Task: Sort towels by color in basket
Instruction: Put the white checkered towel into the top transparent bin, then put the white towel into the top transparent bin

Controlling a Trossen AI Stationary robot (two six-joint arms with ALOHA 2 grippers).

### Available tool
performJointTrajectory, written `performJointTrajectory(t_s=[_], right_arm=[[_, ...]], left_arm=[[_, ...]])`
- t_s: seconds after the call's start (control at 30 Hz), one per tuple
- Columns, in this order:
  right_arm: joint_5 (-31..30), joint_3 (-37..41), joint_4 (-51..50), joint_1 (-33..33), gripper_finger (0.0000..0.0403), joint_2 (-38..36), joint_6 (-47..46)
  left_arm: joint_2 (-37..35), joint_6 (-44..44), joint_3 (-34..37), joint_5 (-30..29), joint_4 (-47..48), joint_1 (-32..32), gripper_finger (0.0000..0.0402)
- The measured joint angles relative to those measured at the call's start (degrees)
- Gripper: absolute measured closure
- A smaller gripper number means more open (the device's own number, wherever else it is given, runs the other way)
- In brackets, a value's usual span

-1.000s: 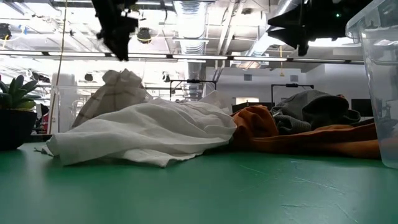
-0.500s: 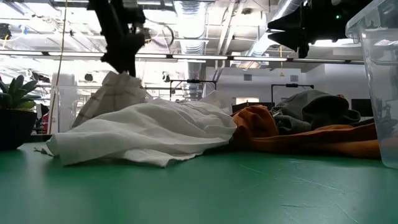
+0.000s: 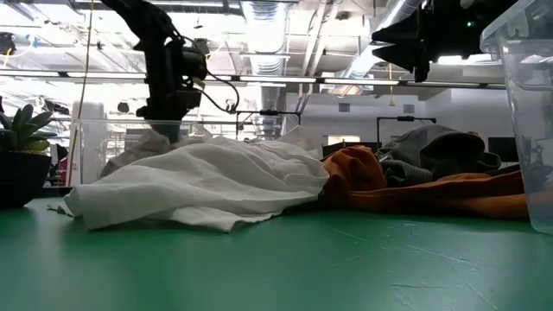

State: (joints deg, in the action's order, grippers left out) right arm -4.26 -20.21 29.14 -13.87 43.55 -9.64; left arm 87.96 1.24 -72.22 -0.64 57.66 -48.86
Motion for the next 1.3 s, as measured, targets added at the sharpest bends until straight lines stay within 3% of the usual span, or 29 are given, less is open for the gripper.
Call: performJointTrajectory(t_s=[0.4,0.53,0.7,0.97,1.3], right_arm=[[0.0,0.0,-0.5,0.0,0.0180,0.0,0.0],[0.0,0.0,-0.5,0.0,0.0180,0.0,0.1],[0.0,0.0,-0.2,0.0,0.0180,0.0,0.1],[0.0,0.0,0.0,0.1,0.0180,0.0,-0.6],[0.0,0.0,-0.2,1.5,0.0180,0.0,0.7]], left_arm=[[-5.7,10.6,-11.8,-4.5,8.6,2.7,0.0246],[-9.1,15.5,-12.5,-5.7,3.5,5.8,0.0231],[-9.8,20.9,-12.5,-3.6,-3.1,14.2,0.0216],[0.0,21.7,-12.5,-5.2,-7.3,27.1,0.0214],[16.8,24.5,-12.5,-17.7,1.0,29.5,0.0214]])
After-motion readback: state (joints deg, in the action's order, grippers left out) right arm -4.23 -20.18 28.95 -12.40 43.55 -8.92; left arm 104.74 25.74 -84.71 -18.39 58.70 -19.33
